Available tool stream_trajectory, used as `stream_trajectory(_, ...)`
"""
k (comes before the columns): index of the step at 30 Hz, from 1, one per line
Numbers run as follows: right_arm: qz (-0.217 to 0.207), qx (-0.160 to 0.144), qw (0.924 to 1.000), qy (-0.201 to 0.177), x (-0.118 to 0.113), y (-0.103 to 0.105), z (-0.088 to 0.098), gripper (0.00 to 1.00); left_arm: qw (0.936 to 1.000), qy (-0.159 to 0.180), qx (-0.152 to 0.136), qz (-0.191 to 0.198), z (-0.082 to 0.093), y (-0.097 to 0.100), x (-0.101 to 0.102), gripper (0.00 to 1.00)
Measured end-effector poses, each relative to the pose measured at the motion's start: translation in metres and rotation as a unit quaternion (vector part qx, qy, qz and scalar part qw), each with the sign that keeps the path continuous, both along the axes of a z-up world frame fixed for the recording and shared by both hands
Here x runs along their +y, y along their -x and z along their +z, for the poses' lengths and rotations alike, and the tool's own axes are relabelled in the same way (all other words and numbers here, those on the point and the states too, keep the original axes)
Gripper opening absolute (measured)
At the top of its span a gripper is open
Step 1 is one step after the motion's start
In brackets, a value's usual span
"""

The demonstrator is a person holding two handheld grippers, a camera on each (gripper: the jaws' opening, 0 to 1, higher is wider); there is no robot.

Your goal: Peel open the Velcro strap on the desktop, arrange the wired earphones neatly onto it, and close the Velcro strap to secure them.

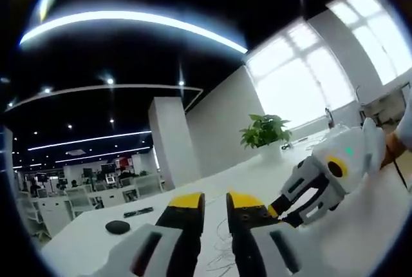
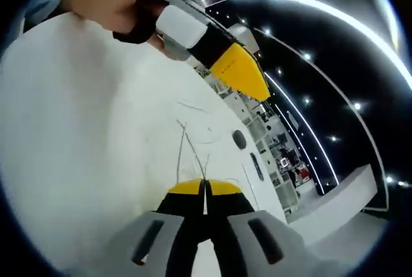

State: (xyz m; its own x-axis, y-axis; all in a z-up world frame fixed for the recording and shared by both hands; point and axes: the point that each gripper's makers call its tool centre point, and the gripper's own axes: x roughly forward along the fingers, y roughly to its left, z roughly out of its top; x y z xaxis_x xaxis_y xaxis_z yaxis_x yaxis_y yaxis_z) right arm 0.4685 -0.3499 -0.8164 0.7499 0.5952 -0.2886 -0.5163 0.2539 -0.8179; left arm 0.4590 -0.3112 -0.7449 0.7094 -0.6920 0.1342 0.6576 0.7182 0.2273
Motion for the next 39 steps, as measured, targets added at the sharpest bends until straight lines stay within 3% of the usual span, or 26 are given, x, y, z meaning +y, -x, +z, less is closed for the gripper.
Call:
stream_trajectory(10,-0.002,-0.002,0.9959,-0.090,-0.006,0.005,0.038,0.03,0.9999,-0.013,0.011,-0.001,-0.007,-0.001,-0.002,0.20)
stream_trajectory(23,-0.030,-0.026,0.9912,-0.127,-0.020,0.004,0.059,0.03,0.9975,-0.065,0.027,0.000,-0.028,-0.003,-0.010,0.21)
stream_trajectory(28,-0.031,-0.035,0.9874,-0.151,-0.024,0.008,0.071,0.03,0.9969,-0.070,0.034,0.012,-0.032,-0.008,-0.005,0.21)
stream_trajectory(39,-0.024,-0.042,0.9851,-0.165,-0.021,0.015,0.079,0.03,0.9965,-0.078,0.025,0.018,-0.032,-0.010,-0.004,0.20)
